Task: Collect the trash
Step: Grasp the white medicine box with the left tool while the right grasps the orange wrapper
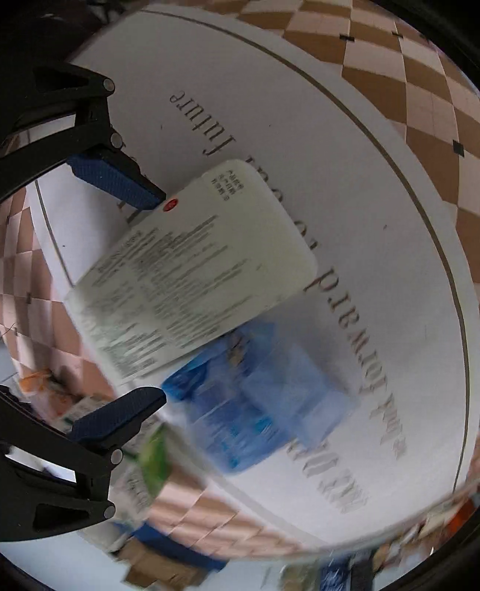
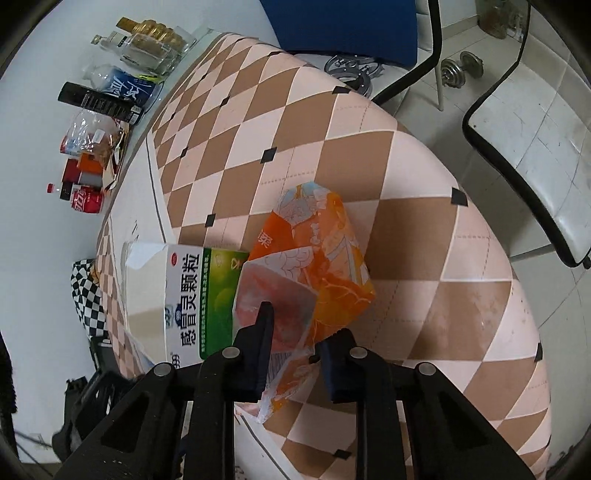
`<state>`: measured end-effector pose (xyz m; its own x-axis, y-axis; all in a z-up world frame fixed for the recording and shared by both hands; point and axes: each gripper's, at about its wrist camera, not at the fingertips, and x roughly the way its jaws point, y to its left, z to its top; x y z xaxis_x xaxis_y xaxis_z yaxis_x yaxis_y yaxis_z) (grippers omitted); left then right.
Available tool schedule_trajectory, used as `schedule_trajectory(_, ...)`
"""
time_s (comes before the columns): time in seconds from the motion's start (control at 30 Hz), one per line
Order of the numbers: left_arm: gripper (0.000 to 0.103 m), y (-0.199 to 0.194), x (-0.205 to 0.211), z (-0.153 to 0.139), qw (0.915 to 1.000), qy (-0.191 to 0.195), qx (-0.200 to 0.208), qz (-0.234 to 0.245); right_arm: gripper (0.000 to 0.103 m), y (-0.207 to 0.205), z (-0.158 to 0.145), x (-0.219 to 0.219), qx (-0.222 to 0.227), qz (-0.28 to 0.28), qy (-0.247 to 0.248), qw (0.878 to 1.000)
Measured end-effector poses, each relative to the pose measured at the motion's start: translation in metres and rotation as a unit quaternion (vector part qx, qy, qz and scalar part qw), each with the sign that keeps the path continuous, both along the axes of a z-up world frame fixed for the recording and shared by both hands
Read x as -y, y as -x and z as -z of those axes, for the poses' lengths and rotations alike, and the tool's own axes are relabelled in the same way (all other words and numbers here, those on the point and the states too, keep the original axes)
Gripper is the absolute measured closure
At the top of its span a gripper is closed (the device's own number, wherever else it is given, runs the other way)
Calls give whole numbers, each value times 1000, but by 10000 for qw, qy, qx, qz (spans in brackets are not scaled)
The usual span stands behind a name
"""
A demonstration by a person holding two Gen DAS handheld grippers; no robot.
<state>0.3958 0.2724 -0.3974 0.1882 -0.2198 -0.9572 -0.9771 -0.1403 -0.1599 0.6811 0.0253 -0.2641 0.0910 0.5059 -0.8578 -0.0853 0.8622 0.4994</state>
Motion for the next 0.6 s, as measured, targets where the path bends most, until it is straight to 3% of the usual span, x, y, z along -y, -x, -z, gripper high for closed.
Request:
schedule_trajectory(0.13, 11, 5, 1, 8, 9991, 28, -406, -138, 80, 2, -2, 9, -16, 11, 23, 10000)
schedule_trajectory(0.27, 15, 10, 11, 7, 9988, -195, -447, 38, 87, 4, -6, 12, 63, -89, 92, 9999)
schedule_trajectory(0.47, 16, 18, 33, -1, 9916, -546, -497, 1062, 93, 13, -13, 20, 98, -296, 102, 9995)
schedule_trajectory(0.57, 16, 35, 59, -2, 9751, -784, -600, 1983, 94, 24, -18, 25, 95, -516, 154, 9985)
schedule_trajectory(0.6, 16, 39, 65, 1, 9731, -761, -560, 2102, 94, 27, -17, 26, 79, -576, 173, 9982)
